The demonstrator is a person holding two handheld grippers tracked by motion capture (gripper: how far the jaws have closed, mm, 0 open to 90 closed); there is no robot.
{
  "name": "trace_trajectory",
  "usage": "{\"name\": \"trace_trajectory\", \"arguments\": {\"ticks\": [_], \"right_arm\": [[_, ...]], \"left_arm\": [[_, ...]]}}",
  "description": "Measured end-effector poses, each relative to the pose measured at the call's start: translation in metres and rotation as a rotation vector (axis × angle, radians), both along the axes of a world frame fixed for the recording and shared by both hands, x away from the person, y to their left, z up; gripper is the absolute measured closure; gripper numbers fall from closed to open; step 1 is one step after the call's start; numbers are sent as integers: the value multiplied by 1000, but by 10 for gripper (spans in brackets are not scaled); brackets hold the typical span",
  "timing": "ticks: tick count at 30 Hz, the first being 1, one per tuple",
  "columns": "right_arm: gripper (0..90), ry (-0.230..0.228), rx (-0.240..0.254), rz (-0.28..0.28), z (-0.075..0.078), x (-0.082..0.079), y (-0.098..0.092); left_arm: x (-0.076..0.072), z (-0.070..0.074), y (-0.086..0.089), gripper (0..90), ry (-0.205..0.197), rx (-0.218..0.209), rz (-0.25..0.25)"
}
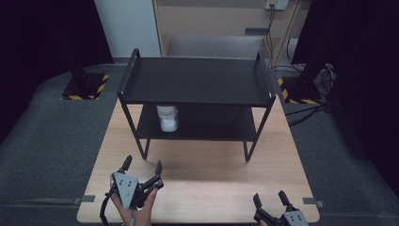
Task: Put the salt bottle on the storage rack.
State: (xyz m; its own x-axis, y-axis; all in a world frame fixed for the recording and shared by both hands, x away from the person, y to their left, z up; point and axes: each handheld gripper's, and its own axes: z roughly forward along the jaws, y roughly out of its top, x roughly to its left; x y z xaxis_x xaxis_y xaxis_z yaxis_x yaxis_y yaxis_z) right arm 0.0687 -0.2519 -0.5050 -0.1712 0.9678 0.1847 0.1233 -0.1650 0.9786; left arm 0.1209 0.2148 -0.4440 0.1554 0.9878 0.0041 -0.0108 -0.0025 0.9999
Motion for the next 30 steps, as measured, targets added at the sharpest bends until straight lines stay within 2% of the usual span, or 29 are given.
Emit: {"name": "trace_trajectory", "arguments": {"ticks": [2, 8, 16, 26, 30], "right_arm": [[78, 1, -2, -1, 0, 0, 0], [78, 6, -4, -5, 1, 0, -1], [78, 13, -8, -21, 2, -1, -6], [78, 2, -14, -45, 4, -3, -11], [78, -8, -20, -57, 6, -4, -15]], "left_arm": [[-3, -2, 7, 56, 3, -21, -14], [-13, -9, 27, 56, 9, -30, -29], [-30, -17, 56, 57, 18, 24, -32], [-42, -23, 79, 56, 10, 39, -15], [-45, -25, 87, 56, 0, 31, -3]]}}
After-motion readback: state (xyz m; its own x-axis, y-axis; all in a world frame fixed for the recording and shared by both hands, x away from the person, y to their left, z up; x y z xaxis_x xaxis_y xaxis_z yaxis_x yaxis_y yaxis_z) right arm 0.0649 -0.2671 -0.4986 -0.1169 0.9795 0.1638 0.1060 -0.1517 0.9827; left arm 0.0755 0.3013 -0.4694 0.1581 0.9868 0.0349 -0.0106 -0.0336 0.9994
